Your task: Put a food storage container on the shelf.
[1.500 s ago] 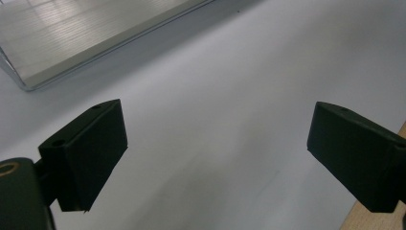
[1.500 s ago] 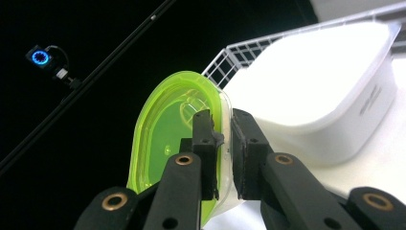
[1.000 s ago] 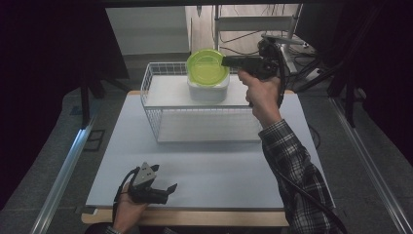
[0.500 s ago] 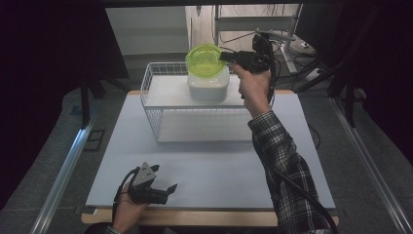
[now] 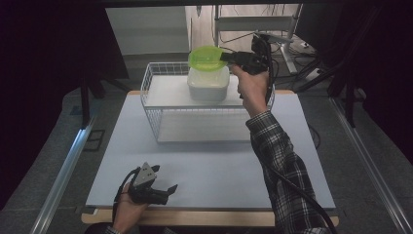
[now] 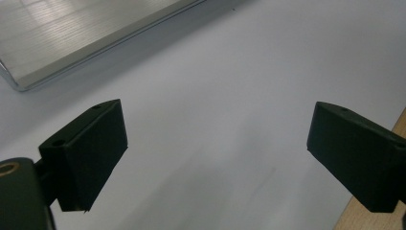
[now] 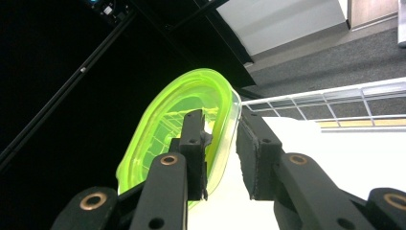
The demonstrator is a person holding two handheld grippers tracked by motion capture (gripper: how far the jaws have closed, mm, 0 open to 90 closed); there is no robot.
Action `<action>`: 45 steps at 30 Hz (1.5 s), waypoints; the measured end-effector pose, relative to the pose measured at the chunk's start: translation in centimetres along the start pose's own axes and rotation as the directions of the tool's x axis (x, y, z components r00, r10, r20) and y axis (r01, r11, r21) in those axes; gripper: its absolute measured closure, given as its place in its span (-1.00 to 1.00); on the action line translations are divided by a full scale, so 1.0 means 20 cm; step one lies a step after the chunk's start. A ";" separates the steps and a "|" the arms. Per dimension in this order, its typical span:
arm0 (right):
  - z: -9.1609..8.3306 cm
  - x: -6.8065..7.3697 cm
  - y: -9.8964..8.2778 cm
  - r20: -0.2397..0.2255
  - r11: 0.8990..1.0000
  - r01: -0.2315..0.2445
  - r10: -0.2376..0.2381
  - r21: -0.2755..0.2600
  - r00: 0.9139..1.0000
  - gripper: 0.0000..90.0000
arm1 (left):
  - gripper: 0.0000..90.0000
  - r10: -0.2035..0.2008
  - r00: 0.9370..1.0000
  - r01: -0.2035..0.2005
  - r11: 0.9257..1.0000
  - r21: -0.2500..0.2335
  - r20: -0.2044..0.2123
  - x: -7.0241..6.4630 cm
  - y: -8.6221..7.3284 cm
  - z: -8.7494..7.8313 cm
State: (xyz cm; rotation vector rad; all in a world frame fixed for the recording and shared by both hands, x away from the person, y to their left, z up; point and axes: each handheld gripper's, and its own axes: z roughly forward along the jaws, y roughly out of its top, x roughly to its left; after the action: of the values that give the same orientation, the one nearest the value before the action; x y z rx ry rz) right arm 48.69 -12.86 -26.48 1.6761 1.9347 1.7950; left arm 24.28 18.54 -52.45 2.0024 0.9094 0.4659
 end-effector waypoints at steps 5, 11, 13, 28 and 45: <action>0.01 -0.01 0.00 0.003 1.000 -0.001 0.001 0.003 1.000 0.47 | -0.86 -0.001 1.000 0.001 1.000 0.002 0.002 0.00 0.00 0.00; 0.01 -0.02 0.01 -0.020 1.000 0.019 -0.018 0.009 1.000 0.16 | -0.86 -0.002 1.000 0.002 1.000 0.002 0.002 0.00 0.00 0.00; 0.00 -0.02 0.01 -0.019 0.999 0.034 -0.034 0.001 0.999 0.03 | -0.86 -0.001 1.000 0.001 1.000 0.002 0.002 0.00 0.00 0.00; -0.06 -0.07 0.01 -0.037 0.991 0.137 -0.137 0.004 0.990 -0.50 | -0.86 0.001 1.000 -0.001 1.000 0.005 0.002 0.00 0.00 0.00; -0.15 -0.02 -0.15 -0.068 0.950 0.308 -0.305 0.050 0.950 -0.68 | -0.86 -0.001 1.000 0.001 1.000 0.007 0.001 0.00 0.00 0.00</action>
State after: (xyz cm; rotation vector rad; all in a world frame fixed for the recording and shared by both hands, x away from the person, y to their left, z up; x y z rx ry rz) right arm 45.10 -14.51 -27.95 1.2585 2.1510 1.7010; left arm 24.29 18.45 -52.51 2.0084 0.9126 0.4611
